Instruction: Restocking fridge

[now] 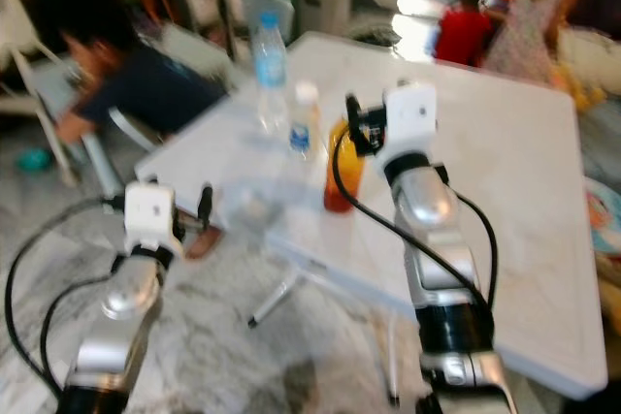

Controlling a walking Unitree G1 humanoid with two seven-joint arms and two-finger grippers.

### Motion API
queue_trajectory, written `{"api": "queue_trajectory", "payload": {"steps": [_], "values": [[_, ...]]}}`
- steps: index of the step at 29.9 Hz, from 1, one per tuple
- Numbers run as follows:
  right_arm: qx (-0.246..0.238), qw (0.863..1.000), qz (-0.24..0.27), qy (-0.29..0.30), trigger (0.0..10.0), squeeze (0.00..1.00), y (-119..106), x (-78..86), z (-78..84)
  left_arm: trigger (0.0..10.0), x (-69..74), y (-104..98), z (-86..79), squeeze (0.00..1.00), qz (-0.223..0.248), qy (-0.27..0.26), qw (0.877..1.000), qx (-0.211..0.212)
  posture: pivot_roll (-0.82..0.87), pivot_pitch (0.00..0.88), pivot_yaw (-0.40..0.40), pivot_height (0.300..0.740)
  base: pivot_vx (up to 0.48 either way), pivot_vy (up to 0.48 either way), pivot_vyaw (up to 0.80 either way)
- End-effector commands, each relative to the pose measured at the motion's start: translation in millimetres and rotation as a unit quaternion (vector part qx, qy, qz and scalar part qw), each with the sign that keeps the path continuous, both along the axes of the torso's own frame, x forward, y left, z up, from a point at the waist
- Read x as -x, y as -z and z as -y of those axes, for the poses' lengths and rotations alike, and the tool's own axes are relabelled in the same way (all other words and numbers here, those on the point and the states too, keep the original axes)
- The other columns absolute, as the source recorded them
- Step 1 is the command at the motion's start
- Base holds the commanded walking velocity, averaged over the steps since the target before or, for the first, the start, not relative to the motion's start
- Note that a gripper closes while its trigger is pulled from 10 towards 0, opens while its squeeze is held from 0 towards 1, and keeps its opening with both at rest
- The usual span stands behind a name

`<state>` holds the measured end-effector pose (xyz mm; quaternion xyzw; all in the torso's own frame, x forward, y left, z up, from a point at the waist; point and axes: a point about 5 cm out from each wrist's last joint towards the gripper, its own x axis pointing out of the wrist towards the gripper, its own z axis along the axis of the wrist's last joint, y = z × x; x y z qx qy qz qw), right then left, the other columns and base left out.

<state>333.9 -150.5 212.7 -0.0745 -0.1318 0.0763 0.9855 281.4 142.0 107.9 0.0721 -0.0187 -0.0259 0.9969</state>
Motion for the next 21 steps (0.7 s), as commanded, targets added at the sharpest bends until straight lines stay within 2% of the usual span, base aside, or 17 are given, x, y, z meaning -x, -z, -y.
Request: {"api": "queue_trajectory", "payload": {"steps": [1,5,6,7,8,11,12,14,19,21], "values": [[-0.006,1.0,0.006,0.006,10.0,1.0,1,0.7,1.0,10.0,0.0,-5,-5.4,0.0,0.011,-0.01,1.0,-0.005,0.06,0.0,-0.005,0.74,0.0,0.0,0.0],[-0.006,0.999,0.032,0.001,10.0,1.0,-1,10.7,-3.6,10.0,0.8,-9,-8.3,0.0,0.021,-0.015,1.0,0.003,0.06,0.0,-0.001,0.74,0.0,0.0,0.0],[-0.007,0.999,0.038,-0.002,10.0,0.8,-1,14.0,-5.2,10.0,1.8,-10,-9.4,0.0,0.023,-0.017,1.0,0.008,0.05,0.0,0.002,0.74,0.0,0.0,0.0],[-0.007,0.999,0.043,-0.001,10.0,0.0,-1,17.4,-5.7,10.0,3.1,-12,-10.7,0.0,0.027,-0.019,0.999,0.01,0.05,0.0,0.004,0.74,0.0,0.0,0.0],[-0.007,0.999,0.043,-0.001,10.0,0.0,-1,17.4,-5.7,10.0,3.1,-12,-10.7,0.0,0.027,-0.019,0.999,0.01,0.05,0.0,0.004,0.74,0.0,0.0,0.0],[-0.004,0.999,0.054,0.006,10.0,0.0,4,32.4,-5.9,10.0,11.4,-15,-18.5,0.0,0.031,-0.028,0.999,0.009,0.05,0.0,0.007,0.74,0.0,0.0,0.0],[-0.002,0.999,0.053,0.009,10.0,0.0,9,41.9,-5.8,10.0,16.9,-14,-23.5,0.0,0.032,-0.036,0.999,0.007,0.05,0.0,0.007,0.74,0.0,0.0,0.0],[0.0,0.999,0.05,0.008,10.0,0.0,13,46.6,-6.4,10.0,19.5,-13,-25.5,0.0,0.03,-0.038,0.999,0.004,0.05,0.0,0.006,0.74,0.0,0.0,0.0],[0.005,0.999,0.043,0.012,10.0,0.0,18,50.5,-6.4,10.0,21.3,-11,-29.1,0.0,0.026,-0.045,0.999,0.004,0.05,0.0,0.001,0.74,0.0,0.0,0.0],[0.007,0.998,0.053,0.02,10.0,0.0,12,46.5,-4.6,10.0,19.3,-13,-27.7,0.0,0.03,-0.048,0.998,0.006,0.05,0.0,0.002,0.74,0.0,0.0,0.0]]}}
